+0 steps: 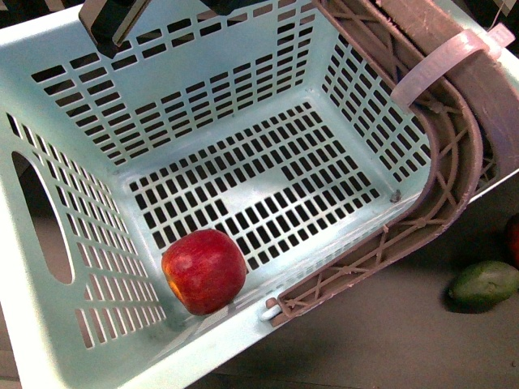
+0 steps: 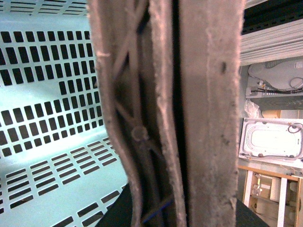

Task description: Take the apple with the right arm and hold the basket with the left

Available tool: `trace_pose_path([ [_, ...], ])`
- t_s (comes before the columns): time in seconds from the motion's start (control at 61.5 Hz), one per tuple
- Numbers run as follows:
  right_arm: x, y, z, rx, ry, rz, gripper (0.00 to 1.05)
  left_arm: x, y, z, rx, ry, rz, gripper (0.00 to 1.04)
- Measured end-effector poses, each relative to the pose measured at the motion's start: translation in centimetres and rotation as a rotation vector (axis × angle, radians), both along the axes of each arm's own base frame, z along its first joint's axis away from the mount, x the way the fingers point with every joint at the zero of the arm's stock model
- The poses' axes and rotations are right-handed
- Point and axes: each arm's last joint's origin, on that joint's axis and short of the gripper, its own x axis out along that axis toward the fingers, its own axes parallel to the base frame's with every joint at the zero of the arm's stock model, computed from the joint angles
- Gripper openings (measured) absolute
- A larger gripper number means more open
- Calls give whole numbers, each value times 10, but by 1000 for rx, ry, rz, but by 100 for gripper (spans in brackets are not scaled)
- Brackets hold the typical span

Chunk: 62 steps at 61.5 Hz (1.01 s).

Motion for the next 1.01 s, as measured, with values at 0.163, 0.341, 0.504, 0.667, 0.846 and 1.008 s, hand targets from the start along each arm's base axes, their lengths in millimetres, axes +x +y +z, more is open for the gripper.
trace_pose_path([
  [0.163, 0, 0, 0, 0, 0, 0, 50, 0, 0, 0, 1, -1, -1, 16],
  [0.341, 0, 0, 0, 0, 0, 0, 79, 0, 0, 0, 1, -1, -1, 16],
  [0.504, 0, 0, 0, 0, 0, 0, 97, 2, 1, -1, -45, -34, 12, 16],
  [0.667, 0, 0, 0, 0, 0, 0, 96, 18, 20, -4, -206, -143, 125, 16],
  [0.846, 0, 0, 0, 0, 0, 0, 96, 47, 73, -2, -244, -160, 332, 16],
  [1.008, 0, 0, 0, 0, 0, 0, 96, 68, 122, -13, -217, -159, 538, 16],
])
